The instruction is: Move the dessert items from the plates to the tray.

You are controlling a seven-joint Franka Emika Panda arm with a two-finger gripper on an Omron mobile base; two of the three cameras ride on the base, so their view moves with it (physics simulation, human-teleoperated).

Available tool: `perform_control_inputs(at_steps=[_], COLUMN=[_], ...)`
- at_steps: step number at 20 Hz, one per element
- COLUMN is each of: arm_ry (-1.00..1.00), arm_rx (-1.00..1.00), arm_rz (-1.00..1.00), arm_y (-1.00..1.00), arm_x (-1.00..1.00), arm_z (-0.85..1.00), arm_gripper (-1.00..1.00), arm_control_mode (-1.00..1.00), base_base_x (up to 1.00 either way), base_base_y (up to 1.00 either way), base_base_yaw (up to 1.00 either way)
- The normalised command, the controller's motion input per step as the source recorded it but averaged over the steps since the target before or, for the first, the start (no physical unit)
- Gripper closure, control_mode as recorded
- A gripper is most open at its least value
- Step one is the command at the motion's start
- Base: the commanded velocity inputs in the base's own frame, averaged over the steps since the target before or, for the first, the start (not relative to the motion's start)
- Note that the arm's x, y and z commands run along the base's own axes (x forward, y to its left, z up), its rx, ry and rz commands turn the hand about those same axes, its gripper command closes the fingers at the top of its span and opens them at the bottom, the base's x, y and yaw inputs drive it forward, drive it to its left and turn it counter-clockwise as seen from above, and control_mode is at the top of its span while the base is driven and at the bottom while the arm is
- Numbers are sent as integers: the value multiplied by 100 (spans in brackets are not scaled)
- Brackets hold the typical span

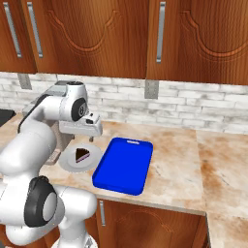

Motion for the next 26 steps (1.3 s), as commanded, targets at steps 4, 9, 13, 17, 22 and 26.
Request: perform_control_inputs(at_steps=[4, 9, 13, 17, 22, 26], arm_ry=[0, 0, 0, 0, 0, -2], arm_rx=[0, 0, 0, 0, 0, 1], arm_rz=[0, 0, 0, 0, 0, 0], arm_y=[13, 31, 29, 23, 13, 1], arm_x=[0, 0, 0, 0, 3, 12], arm_z=[-45, -36, -21, -26, -25, -19], arm_gripper=[-100, -100, -100, -100, -100, -100], arm_control_mode=[-100, -100, -100, -100, -100, -100], base_base_x=[0, 0, 0, 0, 0, 0], base_base_y=[0, 0, 0, 0, 0, 0], base_base_yaw=[0, 0, 0, 0, 0, 0])
